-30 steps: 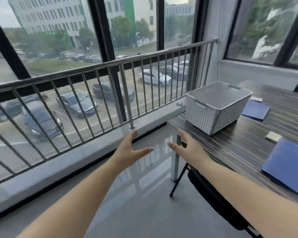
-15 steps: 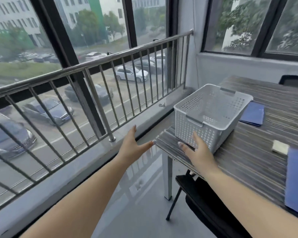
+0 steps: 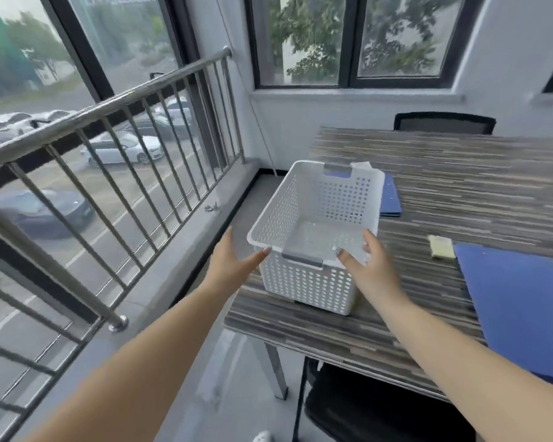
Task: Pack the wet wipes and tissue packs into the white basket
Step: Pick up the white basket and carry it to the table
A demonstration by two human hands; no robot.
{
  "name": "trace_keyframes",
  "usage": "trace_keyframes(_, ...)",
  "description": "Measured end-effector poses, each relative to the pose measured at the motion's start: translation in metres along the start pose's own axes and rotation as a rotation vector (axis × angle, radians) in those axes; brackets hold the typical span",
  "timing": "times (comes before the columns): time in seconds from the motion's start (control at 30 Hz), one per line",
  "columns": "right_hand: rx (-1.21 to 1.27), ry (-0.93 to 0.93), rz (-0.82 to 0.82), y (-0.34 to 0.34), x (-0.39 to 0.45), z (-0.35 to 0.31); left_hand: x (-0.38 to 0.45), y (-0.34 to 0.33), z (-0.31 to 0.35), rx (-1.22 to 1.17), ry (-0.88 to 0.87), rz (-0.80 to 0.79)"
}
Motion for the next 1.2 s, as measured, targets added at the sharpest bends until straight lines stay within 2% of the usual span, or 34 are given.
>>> trace_keyframes(0.1,0.049,-0.123,0.175,0.001,0.020,0.002,0.048,-0.005,-0.002,-0.023,-0.020,-0.116)
trace_keyframes(0.33,0.129,-0.343,0.372,-0.003,0.055,0.013,0.124,-0.018,-0.016,-0.147,0.053,-0.309)
trace_keyframes(0.4,0.181,-0.456,0.358,-0.006,0.054,0.020,0.132,-0.023,-0.019,-0.190,0.045,-0.378)
trace_keyframes(0.5,0.424,-0.627,0.299,-0.015,0.054,0.029,0.140,-0.029,-0.023,-0.344,0.114,-0.407)
trace_keyframes(0.57,0.512,-0.659,0.287,-0.019,0.053,0.027,0.143,-0.033,-0.028,-0.415,0.163,-0.443)
trace_keyframes(0.7,0.506,-0.643,0.316,-0.023,0.048,0.018,0.145,-0.036,-0.034,-0.449,0.170,-0.476)
trace_keyframes(0.93,0.617,-0.584,0.467,-0.040,0.005,0.014,0.133,-0.027,-0.045,-0.518,0.160,-0.518)
trace_keyframes(1.2,0.658,-0.548,0.564,-0.015,-0.050,0.017,0.105,-0.031,-0.011,-0.529,0.084,-0.616)
Point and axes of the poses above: each hand's wrist, its own x-axis towards the middle knuckle, its own y-axis out of the back of the hand, z = x × y, the point moved 3 cm from there along x, towards the middle knuckle, and after that the axes turned 8 degrees about -y, right-handed, at the moved point
